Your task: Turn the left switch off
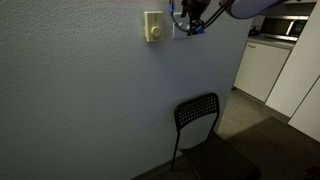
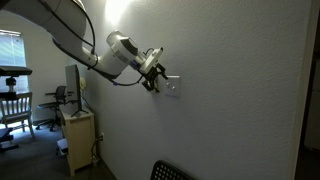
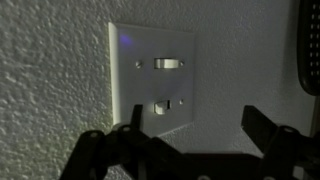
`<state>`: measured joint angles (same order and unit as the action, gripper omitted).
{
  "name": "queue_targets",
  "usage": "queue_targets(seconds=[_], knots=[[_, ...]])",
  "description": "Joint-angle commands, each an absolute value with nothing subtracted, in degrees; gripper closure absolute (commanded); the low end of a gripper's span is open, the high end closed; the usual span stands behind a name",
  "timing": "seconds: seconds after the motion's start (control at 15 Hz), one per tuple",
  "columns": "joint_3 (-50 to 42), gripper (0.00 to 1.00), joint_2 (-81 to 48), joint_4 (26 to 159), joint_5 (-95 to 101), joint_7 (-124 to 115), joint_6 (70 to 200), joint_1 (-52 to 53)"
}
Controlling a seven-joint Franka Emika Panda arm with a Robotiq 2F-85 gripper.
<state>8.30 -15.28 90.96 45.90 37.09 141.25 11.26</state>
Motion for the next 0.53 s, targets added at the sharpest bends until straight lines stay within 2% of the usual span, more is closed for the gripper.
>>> queue_targets(seconds=[0.0, 0.47], knots=[[8.9, 0.0, -18.2, 88.1, 42.7, 39.9, 142.6, 10.1], [8.7, 0.0, -20.4, 85.9, 37.3, 42.9, 142.5, 10.3]])
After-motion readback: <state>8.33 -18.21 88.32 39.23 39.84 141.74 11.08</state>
